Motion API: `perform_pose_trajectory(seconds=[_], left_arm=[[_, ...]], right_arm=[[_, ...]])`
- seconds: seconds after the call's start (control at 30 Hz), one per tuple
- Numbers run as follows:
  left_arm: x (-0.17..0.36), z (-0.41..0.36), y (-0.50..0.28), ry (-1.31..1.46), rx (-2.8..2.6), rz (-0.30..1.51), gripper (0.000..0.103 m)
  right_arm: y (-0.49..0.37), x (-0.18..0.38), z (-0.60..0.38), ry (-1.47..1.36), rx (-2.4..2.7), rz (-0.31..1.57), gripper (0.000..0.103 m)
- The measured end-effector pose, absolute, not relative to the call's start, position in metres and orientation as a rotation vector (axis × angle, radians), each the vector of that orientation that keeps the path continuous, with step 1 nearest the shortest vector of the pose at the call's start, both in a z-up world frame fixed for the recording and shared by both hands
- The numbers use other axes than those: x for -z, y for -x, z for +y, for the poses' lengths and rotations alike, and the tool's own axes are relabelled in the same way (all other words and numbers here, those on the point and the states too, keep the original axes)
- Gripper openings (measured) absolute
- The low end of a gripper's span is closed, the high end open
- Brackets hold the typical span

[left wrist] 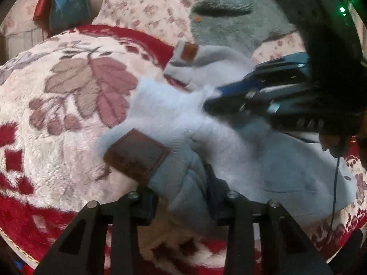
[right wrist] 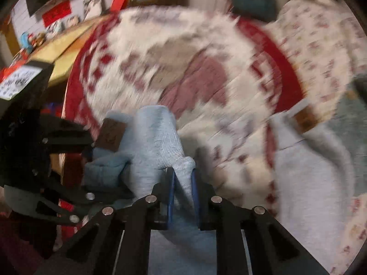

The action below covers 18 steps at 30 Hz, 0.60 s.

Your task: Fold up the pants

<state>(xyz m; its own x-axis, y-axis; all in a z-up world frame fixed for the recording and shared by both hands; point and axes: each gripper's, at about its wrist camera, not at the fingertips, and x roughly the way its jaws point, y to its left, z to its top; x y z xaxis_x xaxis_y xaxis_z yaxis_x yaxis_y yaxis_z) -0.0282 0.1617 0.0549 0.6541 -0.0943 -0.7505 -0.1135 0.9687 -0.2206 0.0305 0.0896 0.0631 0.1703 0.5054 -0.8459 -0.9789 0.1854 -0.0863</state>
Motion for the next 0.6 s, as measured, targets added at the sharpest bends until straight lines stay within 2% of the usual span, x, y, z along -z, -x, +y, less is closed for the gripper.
perform_pose_trajectory(seconds=[0.03,0.1,0.13,0.23,0.3,0.4,0.47,0.5,0.53,0.6], left_arm=[[-0.048,0.166,0.027,0.282,-0.021,0.889,0.042],[-0.034,0.177,0.027,0.308,-0.117,0.938,0.075],[-0.029,0.182,0.028,0.311,-0.174,0.953,0.080],[-0.030,0.192,0.038,0.370,-0.170,0.940,0.081],[-0.035,0.190,0.043,0.348,-0.191,0.929,0.086],[-0.048,0.181,0.048,0.304,-0.217,0.906,0.086],[-0.057,0.171,0.049,0.305,-0.202,0.877,0.086],[-0.063,0.168,0.052,0.303,-0.190,0.864,0.087],[-0.069,0.159,0.047,0.299,-0.175,0.853,0.087],[-0.076,0.143,0.045,0.290,-0.136,0.842,0.089]], right_arm=[[-0.040,-0.063,0.087,0.723,-1.208,0.795,0.015],[-0.041,-0.041,0.089,0.673,-1.176,0.800,0.019],[-0.041,-0.028,0.091,0.691,-1.153,0.799,0.020],[-0.043,0.009,0.097,0.762,-1.078,0.867,0.023],[-0.034,-0.001,0.085,0.733,-1.073,0.817,0.024],[-0.037,-0.024,0.041,0.551,-1.006,0.849,0.028],[-0.039,-0.031,0.001,0.438,-0.939,0.879,0.040],[-0.041,-0.032,-0.017,0.387,-0.910,0.904,0.058],[-0.041,-0.031,-0.037,0.332,-0.881,0.929,0.072],[-0.035,-0.030,-0.084,0.230,-0.813,0.960,0.072]])
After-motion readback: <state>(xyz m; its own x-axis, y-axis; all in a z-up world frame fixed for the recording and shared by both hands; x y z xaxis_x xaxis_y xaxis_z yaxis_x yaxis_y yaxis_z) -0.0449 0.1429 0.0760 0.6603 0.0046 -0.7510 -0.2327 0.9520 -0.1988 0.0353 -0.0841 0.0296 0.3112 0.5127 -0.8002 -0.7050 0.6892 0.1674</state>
